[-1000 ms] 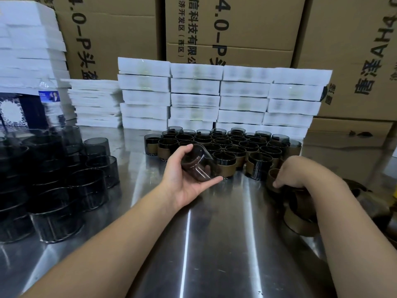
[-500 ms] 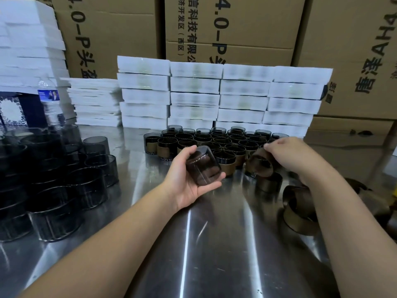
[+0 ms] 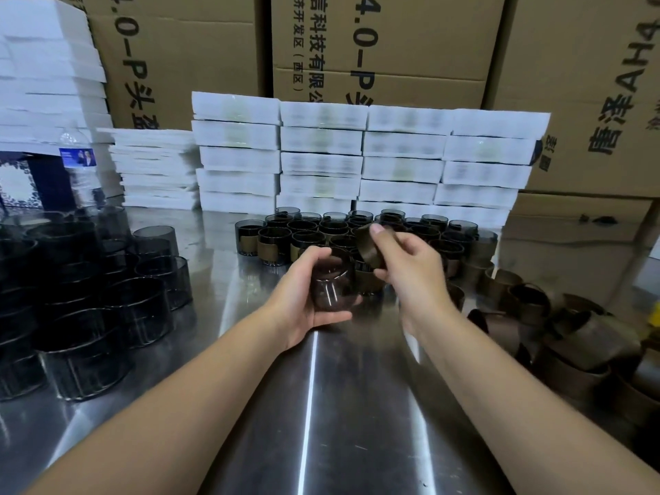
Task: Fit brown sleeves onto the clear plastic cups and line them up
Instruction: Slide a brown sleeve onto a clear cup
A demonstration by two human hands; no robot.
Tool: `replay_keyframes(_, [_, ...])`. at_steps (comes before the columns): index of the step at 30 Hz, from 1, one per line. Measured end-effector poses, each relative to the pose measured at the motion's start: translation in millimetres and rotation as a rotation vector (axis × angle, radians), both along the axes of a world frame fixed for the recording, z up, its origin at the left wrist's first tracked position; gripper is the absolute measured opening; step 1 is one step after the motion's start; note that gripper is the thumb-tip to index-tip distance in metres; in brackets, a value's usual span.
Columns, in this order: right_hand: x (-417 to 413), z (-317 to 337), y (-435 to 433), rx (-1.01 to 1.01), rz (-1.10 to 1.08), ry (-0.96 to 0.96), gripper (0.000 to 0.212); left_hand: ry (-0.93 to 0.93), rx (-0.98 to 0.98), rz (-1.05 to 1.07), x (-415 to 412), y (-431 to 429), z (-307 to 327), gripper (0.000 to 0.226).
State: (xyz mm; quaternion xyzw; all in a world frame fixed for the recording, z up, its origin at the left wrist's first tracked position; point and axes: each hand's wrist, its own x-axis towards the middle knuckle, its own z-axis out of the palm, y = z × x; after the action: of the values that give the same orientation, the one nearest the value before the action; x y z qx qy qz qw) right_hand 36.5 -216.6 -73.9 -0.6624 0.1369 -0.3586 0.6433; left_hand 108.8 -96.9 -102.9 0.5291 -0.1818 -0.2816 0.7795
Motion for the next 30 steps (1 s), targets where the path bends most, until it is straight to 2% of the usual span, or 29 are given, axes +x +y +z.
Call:
replay_keyframes(4, [1,-9,15,-0.249,-0.068,0.011,0.031,-0.044,0.017,0.137,4,-2,-1,0.023])
replay_keyframes(9, [1,-10,20,-0.41,-0.125,0.005,0.033,-0.007,-0.023,0.097,5,-3,-2,0.035])
replay_keyframes(15, [1,-15,20,-0.559,-0.122,-0.055,0.012,0.056,-0.039,-0.006,2,-1,0,0.065])
replay_keyframes(18, [0,-17,21,-0.604,-0.086,-0.051,0.011,0.096,-0.079,-0.011,0,-2,-3,0.076])
replay_keyframes(21, [-2,-17,22,-0.651,-0.066,-0.054,0.01,0.054,-0.092,-0.063,2,0,-3,0.073])
replay_keyframes(25, [-5,-17,22,-0.664,-0.036,-0.066,0.011,-0.003,-0.124,-0.064,-1,1,1,0.054])
replay_keyframes(30, [-5,-15,19,-0.644,0.032,-0.095,0.013,0.001,-0.169,-0.015,0,2,2,0.052])
